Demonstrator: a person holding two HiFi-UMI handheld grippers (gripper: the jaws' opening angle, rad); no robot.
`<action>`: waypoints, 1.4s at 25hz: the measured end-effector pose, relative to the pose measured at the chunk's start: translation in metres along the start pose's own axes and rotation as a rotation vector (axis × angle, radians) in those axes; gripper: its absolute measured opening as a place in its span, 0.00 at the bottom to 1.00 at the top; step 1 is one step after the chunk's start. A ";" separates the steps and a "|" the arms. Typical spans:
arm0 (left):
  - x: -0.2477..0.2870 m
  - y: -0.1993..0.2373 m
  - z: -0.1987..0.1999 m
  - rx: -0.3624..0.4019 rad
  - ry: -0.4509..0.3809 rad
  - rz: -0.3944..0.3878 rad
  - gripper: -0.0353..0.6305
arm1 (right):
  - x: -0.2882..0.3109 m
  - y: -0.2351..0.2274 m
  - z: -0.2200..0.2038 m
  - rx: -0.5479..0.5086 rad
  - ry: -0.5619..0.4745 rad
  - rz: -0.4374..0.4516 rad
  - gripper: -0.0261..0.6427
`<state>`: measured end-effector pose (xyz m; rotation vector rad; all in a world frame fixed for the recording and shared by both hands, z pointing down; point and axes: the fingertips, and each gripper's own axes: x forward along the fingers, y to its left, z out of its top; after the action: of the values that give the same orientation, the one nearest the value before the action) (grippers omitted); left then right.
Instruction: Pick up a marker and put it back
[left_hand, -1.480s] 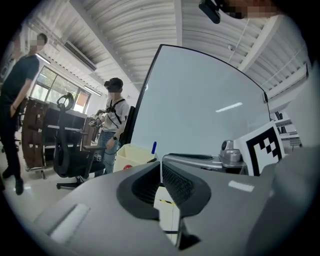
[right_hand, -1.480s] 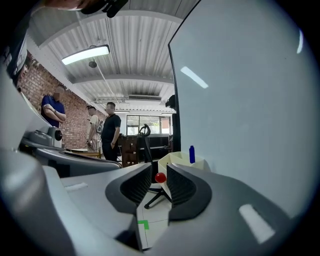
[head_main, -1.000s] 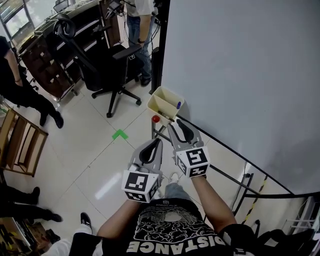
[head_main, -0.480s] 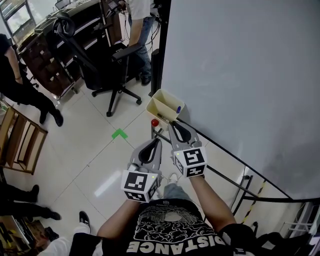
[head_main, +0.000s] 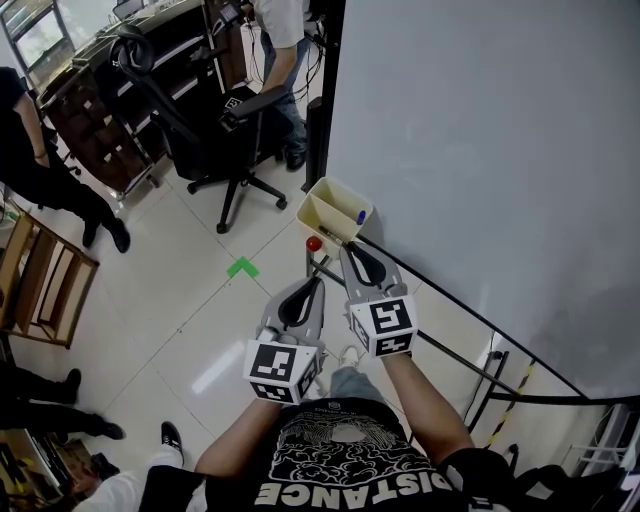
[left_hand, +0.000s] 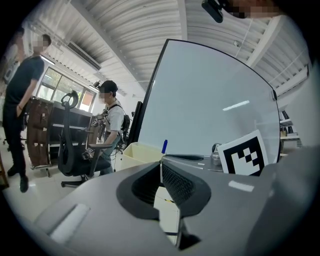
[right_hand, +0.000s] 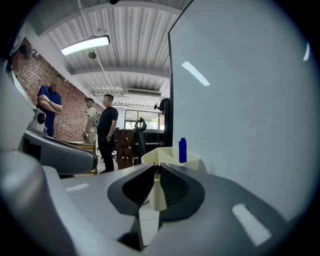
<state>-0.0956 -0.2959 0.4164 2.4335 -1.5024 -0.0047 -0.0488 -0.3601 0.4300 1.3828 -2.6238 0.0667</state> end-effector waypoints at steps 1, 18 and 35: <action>-0.001 0.000 0.000 0.002 -0.002 0.000 0.06 | -0.001 0.000 0.002 -0.001 -0.003 -0.002 0.09; -0.018 -0.018 0.013 0.029 -0.043 -0.040 0.06 | -0.051 0.011 0.044 -0.027 -0.101 -0.047 0.09; -0.033 -0.056 0.031 0.064 -0.118 -0.008 0.06 | -0.128 0.022 0.075 -0.027 -0.203 -0.003 0.09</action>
<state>-0.0660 -0.2510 0.3682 2.5304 -1.5645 -0.1054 -0.0059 -0.2521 0.3344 1.4554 -2.7728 -0.1162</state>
